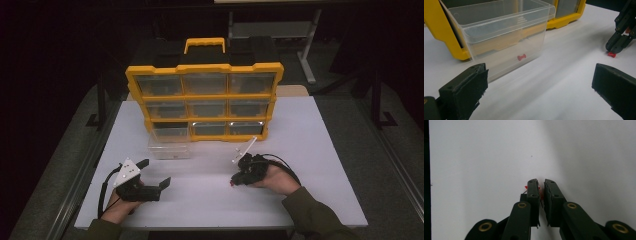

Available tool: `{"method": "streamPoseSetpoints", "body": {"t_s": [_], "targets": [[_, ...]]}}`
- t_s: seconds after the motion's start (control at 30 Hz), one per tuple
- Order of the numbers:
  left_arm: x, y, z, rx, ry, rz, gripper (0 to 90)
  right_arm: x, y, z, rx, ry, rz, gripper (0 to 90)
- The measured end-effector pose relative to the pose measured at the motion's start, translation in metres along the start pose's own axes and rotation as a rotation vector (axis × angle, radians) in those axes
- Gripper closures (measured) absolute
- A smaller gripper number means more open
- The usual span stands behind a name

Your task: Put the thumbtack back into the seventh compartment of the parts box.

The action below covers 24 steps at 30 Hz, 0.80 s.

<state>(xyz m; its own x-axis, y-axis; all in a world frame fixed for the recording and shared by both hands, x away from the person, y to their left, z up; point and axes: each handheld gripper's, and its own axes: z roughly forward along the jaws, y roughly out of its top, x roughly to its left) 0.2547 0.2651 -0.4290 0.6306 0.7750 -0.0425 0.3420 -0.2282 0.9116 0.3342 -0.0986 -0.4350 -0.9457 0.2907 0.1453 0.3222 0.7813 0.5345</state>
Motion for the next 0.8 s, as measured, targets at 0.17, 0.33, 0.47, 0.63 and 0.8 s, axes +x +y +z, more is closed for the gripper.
{"method": "streamPoseSetpoints", "body": {"t_s": [0.17,0.33,0.47,0.63,0.8], "targets": [[0.000,0.000,0.000,-0.002,-0.001,0.003,0.0,0.000,0.000,-0.001,0.004,0.000,0.002,82.4],[0.000,0.000,0.000,-0.001,-0.001,0.002,0.0,-0.002,0.000,-0.004,-0.011,-0.007,0.005,82.4],[0.000,0.000,0.000,-0.004,-0.001,0.000,0.0,-0.002,0.000,-0.007,-0.023,-0.007,0.013,82.4],[0.000,0.000,0.000,-0.002,-0.001,0.000,0.0,-0.002,0.000,-0.010,-0.033,-0.022,0.014,82.4],[0.000,0.000,0.000,-0.005,0.000,0.001,0.0,-0.003,0.001,-0.015,-0.051,-0.040,0.021,82.4]]}}
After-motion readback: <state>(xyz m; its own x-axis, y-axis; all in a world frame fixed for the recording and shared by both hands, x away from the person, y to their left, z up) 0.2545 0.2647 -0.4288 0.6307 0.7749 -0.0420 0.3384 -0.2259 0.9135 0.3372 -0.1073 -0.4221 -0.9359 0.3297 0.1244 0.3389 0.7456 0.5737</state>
